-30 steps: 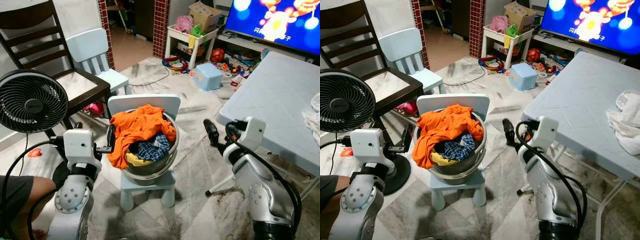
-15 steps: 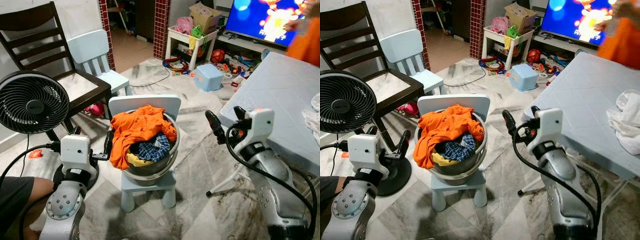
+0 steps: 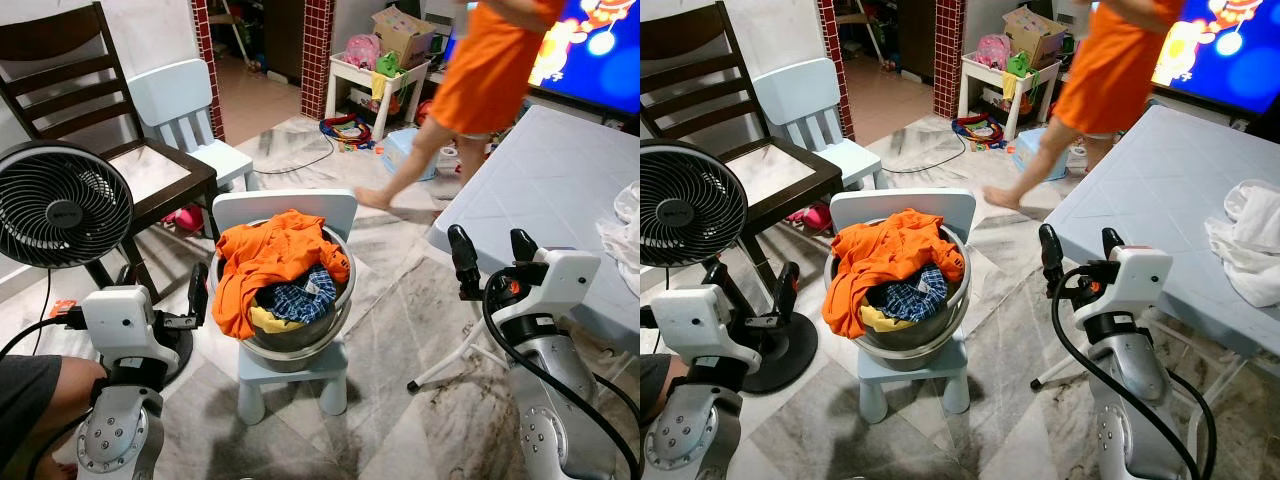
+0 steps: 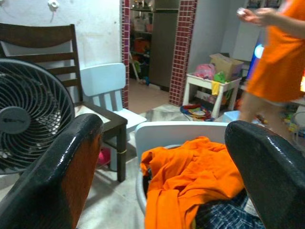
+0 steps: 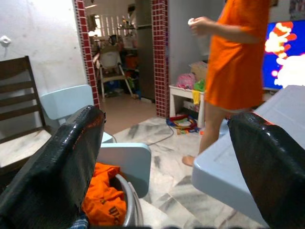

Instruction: Hang hanger

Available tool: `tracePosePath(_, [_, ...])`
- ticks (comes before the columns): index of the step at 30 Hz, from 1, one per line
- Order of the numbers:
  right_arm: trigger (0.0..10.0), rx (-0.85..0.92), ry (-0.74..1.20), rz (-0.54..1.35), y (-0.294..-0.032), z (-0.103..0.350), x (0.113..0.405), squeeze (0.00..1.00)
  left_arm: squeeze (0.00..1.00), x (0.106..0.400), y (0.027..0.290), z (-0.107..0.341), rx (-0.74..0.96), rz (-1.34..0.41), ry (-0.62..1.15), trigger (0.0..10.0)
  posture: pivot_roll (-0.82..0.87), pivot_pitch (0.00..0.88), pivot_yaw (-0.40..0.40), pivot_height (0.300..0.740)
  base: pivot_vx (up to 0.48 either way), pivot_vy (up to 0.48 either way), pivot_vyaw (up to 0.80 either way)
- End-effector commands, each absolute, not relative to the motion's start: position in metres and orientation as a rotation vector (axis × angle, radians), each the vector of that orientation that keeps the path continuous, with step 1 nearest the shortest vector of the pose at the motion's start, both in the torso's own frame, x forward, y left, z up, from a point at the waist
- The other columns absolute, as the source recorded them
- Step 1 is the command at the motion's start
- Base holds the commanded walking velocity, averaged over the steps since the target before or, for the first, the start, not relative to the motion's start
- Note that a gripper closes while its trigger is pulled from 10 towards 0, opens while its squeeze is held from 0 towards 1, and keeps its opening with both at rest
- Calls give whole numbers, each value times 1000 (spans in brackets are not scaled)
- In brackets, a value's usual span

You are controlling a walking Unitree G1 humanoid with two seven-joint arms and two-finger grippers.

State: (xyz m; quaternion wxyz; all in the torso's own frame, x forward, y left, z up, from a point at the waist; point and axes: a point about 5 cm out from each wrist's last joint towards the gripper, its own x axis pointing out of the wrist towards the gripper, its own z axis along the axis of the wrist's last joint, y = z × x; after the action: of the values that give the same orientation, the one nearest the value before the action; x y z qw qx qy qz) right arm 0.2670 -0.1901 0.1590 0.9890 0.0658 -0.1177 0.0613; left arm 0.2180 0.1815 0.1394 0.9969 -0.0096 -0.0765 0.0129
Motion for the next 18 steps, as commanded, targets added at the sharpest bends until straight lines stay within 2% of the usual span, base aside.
tracePosePath(1, [10000, 120, -250, 147, -190, 165, 267, 0, 0, 218, 176, 138, -21, -2, -147, 10000, 93, 52, -81, 740, 0, 0, 0])
tracePosePath(6, [10000, 114, -217, 166, -190, 162, 265, 0, 0, 216, 170, 129, -6, 3, -107, 10000, 91, 56, -96, 740, 0, 0, 0])
tracePosePath(11, [10000, 118, -182, 210, -178, 162, 270, 0, 0, 218, 165, 130, -34, -41, -104, 10000, 93, 59, -98, 740, 0, 0, 0])
tracePosePath(12, [10000, 65, -178, 215, -178, 162, 270, 0, 0, 219, 165, 131, -37, -48, -107, 10000, 93, 62, -99, 740, 0, 0, 0])
tracePosePath(18, [10000, 64, -172, 228, -176, 162, 271, 0, 0, 220, 161, 132, -45, -62, -110, 10000, 94, 70, -98, 740, 0, 0, 800])
